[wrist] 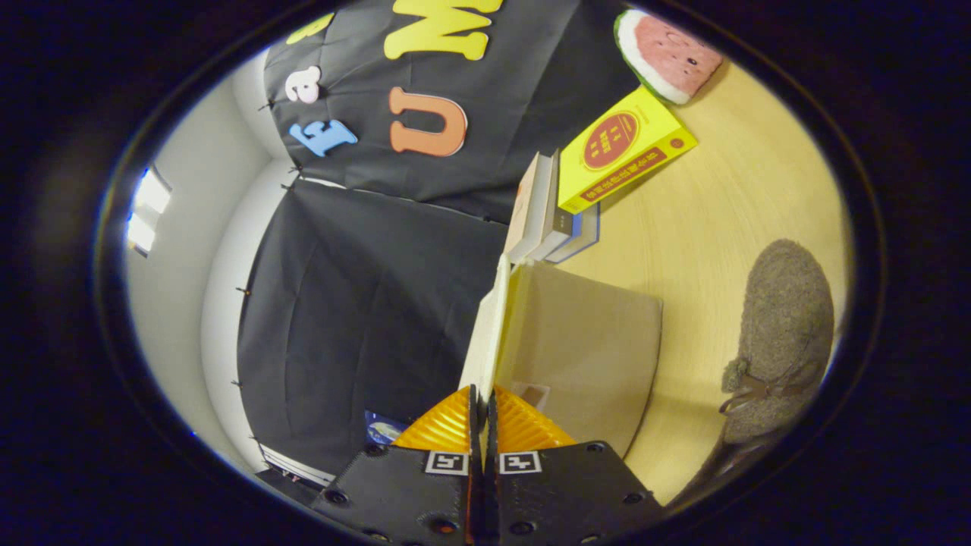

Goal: Open the storage box then place both shoes into the box .Put the left shoe in first, then the right shoe, with the right side of both shoes facing outward in a uniform manner.

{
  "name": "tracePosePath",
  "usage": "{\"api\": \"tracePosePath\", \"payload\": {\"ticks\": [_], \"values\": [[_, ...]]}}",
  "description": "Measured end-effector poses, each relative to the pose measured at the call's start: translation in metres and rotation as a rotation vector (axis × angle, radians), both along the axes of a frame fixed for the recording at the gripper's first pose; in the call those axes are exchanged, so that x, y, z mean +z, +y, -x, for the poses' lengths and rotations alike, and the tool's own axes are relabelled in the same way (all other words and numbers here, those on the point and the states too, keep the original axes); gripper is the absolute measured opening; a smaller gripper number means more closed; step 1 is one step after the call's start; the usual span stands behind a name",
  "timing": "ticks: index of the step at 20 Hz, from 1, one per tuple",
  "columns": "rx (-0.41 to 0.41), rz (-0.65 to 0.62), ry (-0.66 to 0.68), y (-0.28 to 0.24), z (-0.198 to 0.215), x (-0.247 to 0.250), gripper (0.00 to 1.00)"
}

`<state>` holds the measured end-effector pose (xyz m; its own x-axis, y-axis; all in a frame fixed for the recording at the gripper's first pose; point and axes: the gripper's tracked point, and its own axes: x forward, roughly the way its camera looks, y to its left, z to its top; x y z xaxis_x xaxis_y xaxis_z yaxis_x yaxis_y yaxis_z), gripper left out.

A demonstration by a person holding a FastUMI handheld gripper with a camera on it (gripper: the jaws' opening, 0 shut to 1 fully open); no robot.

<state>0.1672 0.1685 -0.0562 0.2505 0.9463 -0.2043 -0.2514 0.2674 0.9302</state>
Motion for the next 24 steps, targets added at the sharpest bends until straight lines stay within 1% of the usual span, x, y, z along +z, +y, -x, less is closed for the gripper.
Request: {"api": "tracePosePath", "payload": {"ticks": [4, 7, 11, 14, 20, 21, 24], "values": [[-0.01, 0.024, -0.064, 0.011, 0.006, 0.041, 0.0], [-0.021, 0.008, -0.102, 0.029, 0.012, 0.079, 0.0], [-0.024, -0.036, -0.13, 0.071, 0.02, 0.121, 0.0], [-0.015, -0.044, -0.158, 0.109, 0.025, 0.144, 0.0], [0.004, 0.007, -0.193, 0.194, 0.033, 0.166, 0.02], [0.009, 0.028, -0.21, 0.206, 0.034, 0.168, 0.1], [0.009, 0.082, -0.234, 0.242, 0.035, 0.163, 0.1]]}}
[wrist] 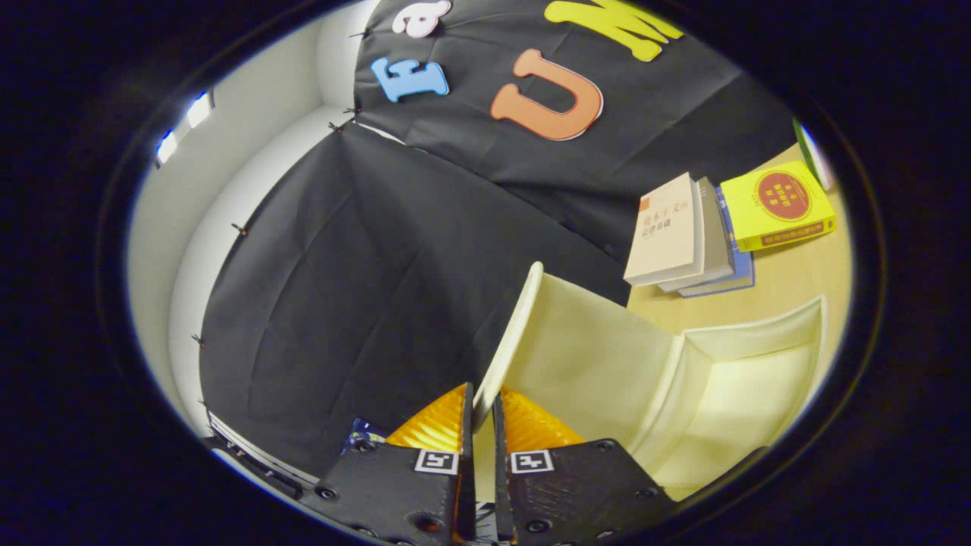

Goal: Open the storage box then place both shoes into the box .Put the left shoe in first, then the right shoe, with the right side of both shoes facing outward in a uniform manner.

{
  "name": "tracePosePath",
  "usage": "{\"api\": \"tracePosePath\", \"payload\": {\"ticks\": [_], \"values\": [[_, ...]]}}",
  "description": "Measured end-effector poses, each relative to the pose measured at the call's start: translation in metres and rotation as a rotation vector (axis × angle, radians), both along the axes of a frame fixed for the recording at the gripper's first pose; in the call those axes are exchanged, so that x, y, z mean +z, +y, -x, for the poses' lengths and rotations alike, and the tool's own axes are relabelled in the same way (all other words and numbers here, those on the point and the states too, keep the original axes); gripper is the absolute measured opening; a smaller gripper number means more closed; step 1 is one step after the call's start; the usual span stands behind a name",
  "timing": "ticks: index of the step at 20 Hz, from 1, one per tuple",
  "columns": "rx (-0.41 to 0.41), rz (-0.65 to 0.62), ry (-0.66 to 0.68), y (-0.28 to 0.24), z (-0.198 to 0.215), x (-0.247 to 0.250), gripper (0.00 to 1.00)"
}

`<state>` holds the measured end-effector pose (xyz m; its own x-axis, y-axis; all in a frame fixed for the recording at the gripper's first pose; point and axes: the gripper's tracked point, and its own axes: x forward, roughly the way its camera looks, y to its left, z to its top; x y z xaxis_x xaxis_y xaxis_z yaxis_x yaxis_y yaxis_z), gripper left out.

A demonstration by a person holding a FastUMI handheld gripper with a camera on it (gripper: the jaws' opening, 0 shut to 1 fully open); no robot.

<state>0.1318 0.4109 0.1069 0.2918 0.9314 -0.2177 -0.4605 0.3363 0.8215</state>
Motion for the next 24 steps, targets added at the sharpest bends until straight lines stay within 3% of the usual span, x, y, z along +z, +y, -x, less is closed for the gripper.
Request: {"api": "tracePosePath", "payload": {"ticks": [4, 8, 9, 14, 24], "values": [[0.028, 0.039, -0.017, 0.034, 0.009, -0.005, 0.22], [0.013, 0.065, -0.068, 0.041, 0.011, -0.006, 0.89], [0.003, 0.079, -0.072, 0.04, 0.011, -0.008, 0.94], [-0.064, 0.194, -0.112, 0.007, 0.014, -0.016, 0.95], [-0.272, 0.606, -0.208, -0.166, 0.0, -0.094, 0.95]]}}
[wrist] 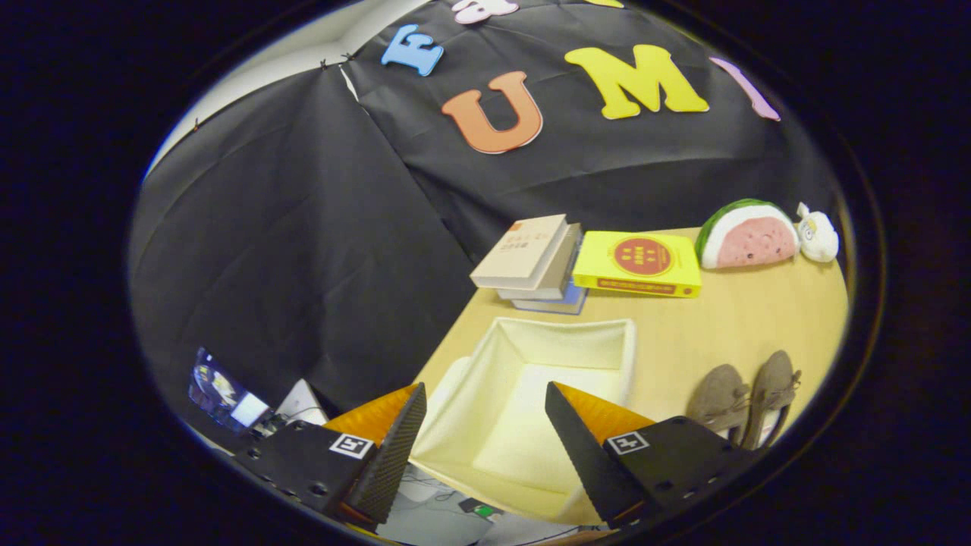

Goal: Open the storage box then place both shoes into the box .Put the left shoe in first, then the right shoe, with the right side of both shoes facing outward in a uniform manner.

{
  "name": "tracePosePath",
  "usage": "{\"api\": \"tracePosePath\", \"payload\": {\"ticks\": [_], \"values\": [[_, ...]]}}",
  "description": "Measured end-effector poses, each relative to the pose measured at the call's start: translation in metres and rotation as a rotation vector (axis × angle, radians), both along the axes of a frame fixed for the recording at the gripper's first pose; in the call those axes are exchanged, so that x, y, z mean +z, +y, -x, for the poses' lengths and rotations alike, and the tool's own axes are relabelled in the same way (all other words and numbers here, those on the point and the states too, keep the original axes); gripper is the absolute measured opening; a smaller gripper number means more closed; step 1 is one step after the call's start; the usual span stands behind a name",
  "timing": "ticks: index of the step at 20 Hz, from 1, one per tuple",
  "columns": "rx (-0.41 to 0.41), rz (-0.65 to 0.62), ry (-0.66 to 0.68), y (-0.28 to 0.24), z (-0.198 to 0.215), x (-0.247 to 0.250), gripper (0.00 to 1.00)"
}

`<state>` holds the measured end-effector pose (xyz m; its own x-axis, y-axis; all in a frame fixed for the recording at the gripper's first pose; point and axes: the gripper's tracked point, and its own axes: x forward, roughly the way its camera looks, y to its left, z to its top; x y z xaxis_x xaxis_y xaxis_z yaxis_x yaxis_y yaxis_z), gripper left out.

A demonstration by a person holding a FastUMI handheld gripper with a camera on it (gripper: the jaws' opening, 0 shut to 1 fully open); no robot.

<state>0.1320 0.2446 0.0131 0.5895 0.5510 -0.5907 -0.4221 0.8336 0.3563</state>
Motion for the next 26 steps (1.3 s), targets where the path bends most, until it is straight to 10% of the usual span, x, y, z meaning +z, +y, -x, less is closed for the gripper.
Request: {"api": "tracePosePath", "payload": {"ticks": [19, 23, 26], "values": [[-0.205, 0.418, 0.29, -0.24, -0.015, -0.173, 0.89], [-0.186, 0.45, 0.329, -0.246, -0.017, -0.189, 0.72], [-0.169, 0.454, 0.377, -0.248, -0.02, -0.199, 0.28]]}}
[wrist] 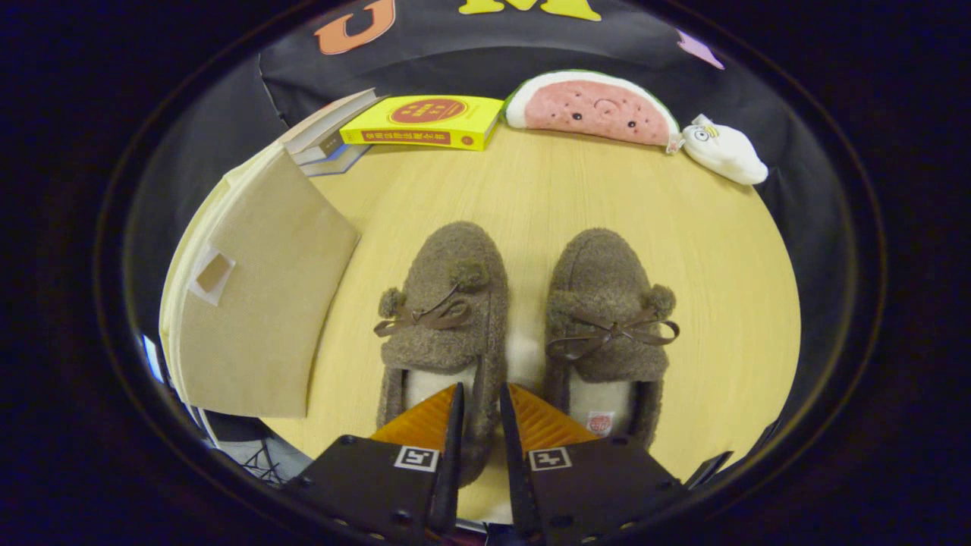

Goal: Open the storage box then place both shoes into the box .Put the left shoe in first, then the right shoe, with the right side of both shoes facing outward in a uniform manner.

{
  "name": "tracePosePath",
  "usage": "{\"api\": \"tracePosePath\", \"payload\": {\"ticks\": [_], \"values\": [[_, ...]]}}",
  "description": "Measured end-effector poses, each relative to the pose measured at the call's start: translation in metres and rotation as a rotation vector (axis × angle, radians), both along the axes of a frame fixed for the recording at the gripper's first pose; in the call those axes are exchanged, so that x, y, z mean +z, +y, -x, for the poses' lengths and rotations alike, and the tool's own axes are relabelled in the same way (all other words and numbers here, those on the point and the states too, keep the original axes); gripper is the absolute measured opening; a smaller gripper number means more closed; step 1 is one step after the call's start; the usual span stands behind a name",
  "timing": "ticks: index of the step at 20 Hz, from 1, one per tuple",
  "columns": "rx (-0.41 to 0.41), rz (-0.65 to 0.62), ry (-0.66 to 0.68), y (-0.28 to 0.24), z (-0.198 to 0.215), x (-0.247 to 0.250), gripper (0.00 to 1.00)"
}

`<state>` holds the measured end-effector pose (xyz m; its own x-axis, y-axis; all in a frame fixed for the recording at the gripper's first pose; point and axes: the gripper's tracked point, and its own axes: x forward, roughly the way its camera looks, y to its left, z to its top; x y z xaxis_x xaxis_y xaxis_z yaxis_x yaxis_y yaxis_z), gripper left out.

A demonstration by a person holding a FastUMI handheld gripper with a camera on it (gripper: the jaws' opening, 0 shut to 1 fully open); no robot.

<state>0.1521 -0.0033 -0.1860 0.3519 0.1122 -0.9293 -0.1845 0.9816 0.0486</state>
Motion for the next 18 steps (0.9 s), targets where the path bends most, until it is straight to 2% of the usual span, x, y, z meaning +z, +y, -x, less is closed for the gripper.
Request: {"api": "tracePosePath", "payload": {"ticks": [2, 4, 5, 8, 12, 18], "values": [[-0.003, -0.016, 0.036, 0.002, 0.002, -0.01, 0.32], [-0.021, -0.043, 0.031, 0.001, -0.001, -0.004, 0.02], [-0.029, -0.053, 0.038, 0.002, 0.001, -0.003, 0.0], [-0.07, -0.131, 0.042, 0.007, 0.006, 0.007, 0.0], [-0.083, -0.181, 0.016, 0.013, 0.017, 0.033, 0.0], [-0.096, -0.261, -0.079, 0.043, 0.031, 0.11, 0.0]]}}
